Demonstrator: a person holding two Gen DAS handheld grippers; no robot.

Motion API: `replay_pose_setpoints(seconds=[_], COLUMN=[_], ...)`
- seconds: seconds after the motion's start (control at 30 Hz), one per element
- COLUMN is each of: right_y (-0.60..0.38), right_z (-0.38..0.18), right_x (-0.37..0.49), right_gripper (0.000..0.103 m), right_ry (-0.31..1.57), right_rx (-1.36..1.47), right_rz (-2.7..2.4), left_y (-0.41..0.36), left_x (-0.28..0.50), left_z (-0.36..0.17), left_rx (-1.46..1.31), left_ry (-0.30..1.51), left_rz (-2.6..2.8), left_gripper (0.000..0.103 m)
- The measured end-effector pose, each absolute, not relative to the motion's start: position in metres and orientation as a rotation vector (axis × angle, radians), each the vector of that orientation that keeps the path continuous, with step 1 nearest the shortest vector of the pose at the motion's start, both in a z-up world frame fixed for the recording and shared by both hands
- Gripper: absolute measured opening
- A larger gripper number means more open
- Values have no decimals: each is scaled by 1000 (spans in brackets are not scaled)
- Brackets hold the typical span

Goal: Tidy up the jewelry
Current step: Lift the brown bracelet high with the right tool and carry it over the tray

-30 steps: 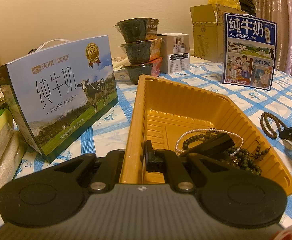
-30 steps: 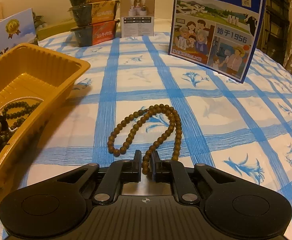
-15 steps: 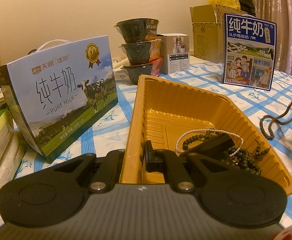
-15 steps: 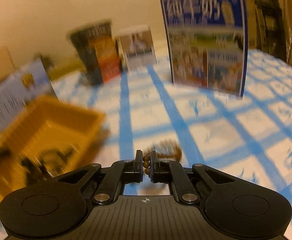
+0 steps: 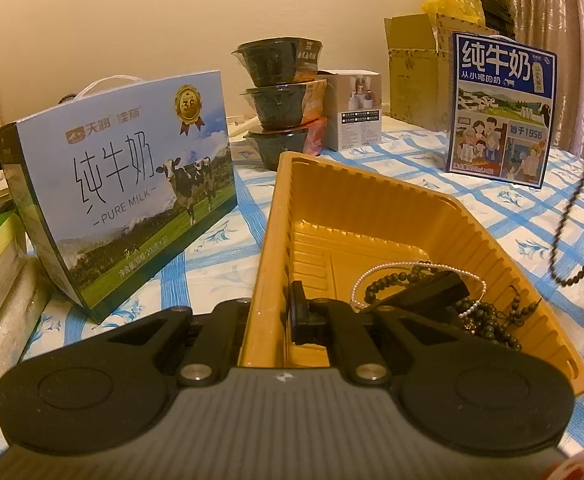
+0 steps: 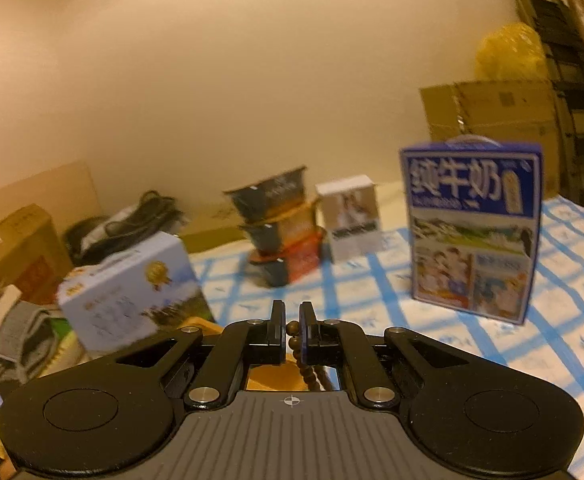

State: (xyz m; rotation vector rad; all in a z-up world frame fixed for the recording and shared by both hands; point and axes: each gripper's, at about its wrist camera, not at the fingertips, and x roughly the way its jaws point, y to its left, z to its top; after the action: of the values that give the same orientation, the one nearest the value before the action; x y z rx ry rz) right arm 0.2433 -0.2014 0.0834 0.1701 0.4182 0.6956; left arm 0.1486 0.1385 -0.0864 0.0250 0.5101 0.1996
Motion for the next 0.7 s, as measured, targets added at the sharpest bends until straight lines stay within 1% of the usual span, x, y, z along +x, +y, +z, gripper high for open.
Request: replay_pose_setpoints(seconds=[0.23, 0.43, 0.57, 0.7], right_y=[-171, -135, -107, -84], right_z=[118, 130, 122, 97], right_x=[228, 233, 242, 253], right_gripper=[6, 6, 6, 6], right_ry=[365, 355, 373, 451], right_rx=[186, 235, 245, 244], right_rz=[833, 944, 978, 974], left_y=[140, 140, 139, 139], left_x=[148, 148, 147, 147], left_z=[-87, -87, -86, -85], left_rx=[14, 5, 0, -5], left_ry=[508, 508, 506, 504], left_rz=[199, 201, 200, 200], left_gripper=[6, 6, 6, 6])
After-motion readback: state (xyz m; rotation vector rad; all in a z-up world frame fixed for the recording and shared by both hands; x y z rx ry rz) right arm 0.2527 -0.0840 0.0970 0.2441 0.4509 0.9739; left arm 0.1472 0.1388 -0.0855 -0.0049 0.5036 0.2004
